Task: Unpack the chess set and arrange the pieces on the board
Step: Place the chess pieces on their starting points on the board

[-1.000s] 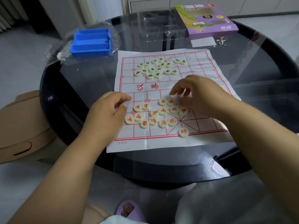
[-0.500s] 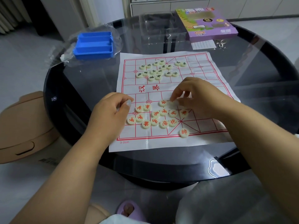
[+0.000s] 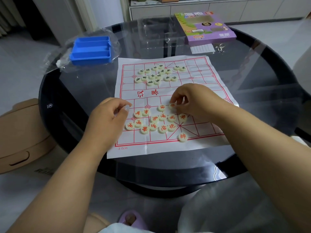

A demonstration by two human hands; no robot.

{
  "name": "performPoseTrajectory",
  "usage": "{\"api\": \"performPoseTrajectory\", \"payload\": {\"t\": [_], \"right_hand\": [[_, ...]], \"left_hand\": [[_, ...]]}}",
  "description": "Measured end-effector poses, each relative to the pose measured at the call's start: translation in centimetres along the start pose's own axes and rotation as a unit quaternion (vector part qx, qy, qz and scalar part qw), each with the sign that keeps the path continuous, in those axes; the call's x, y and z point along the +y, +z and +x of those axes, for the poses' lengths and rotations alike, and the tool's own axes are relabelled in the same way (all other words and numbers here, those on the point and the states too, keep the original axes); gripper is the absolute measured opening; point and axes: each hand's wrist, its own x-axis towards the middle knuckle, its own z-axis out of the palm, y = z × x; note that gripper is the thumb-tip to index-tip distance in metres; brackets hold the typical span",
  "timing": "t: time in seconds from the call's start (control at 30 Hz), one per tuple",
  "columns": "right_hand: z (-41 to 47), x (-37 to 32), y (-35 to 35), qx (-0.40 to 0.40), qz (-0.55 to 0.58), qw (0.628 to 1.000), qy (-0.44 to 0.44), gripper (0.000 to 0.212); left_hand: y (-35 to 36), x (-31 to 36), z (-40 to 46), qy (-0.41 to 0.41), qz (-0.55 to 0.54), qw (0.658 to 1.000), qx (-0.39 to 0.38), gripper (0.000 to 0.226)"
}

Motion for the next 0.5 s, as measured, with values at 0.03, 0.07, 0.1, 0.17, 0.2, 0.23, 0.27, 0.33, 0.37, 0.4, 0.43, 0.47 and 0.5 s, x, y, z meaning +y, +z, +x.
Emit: {"api": "performPoseTrajectory", "payload": {"t": [0.03, 0.07, 0.1, 0.17, 0.2, 0.23, 0.27, 0.33, 0.37, 0.4, 0.43, 0.47, 0.5], "right_hand": [[-0.2, 0.0, -0.1, 0.001, 0.004, 1.0, -0.001, 0.02], [-0.6, 0.1, -0.4, 0.006, 0.01, 1.0, -0.003, 0.018], [-1.2, 0.1, -0.8, 0.01, 0.018, 1.0, -0.007, 0.016], [-2.9, 0.4, -1.8, 0.003, 0.034, 0.999, -0.012, 0.013], [-3.8, 0.6, -2.3, -0.013, 0.041, 0.999, -0.013, 0.014], [-4.8, 0.8, -2.7, -0.033, 0.045, 0.998, -0.013, 0.014], [-5.5, 1.1, -2.9, -0.053, 0.043, 0.998, -0.014, 0.015], [-6.6, 1.6, -2.7, -0.083, 0.026, 0.996, -0.014, 0.017], [-6.9, 1.8, -2.5, -0.091, 0.022, 0.996, -0.008, 0.017], [-7.1, 2.0, -2.3, -0.096, 0.021, 0.995, -0.004, 0.017], [-7.3, 2.0, -2.1, -0.097, 0.019, 0.995, -0.004, 0.018], [-7.3, 2.1, -2.0, -0.096, 0.015, 0.995, -0.008, 0.018], [-7.3, 2.0, -1.9, -0.098, 0.009, 0.995, -0.013, 0.017]], "left_hand": [[0.0, 0.0, 0.0, 0.0, 0.0, 1.0, 0.0, 0.012], [0.0, 0.1, 0.0, -0.001, 0.0, 1.0, 0.001, 0.013], [-0.1, 0.1, -0.1, -0.001, 0.001, 1.0, 0.001, 0.013], [-0.1, 0.2, -0.1, -0.002, 0.003, 1.0, 0.002, 0.014], [-0.1, 0.2, -0.2, -0.004, 0.003, 1.0, 0.002, 0.014], [-0.1, 0.3, -0.2, -0.006, 0.004, 1.0, 0.002, 0.014], [-0.1, 0.3, -0.2, -0.006, 0.003, 1.0, 0.002, 0.015], [-0.1, 0.4, -0.3, -0.007, 0.001, 1.0, 0.003, 0.017], [-0.1, 0.5, -0.3, -0.009, 0.0, 1.0, 0.003, 0.018], [0.0, 0.5, -0.3, -0.01, -0.001, 1.0, 0.004, 0.018], [0.0, 0.6, -0.3, -0.011, -0.001, 1.0, 0.005, 0.019], [0.0, 0.6, -0.3, -0.012, -0.003, 1.0, 0.006, 0.019], [0.0, 0.7, -0.3, -0.013, -0.005, 1.0, 0.007, 0.019]]}}
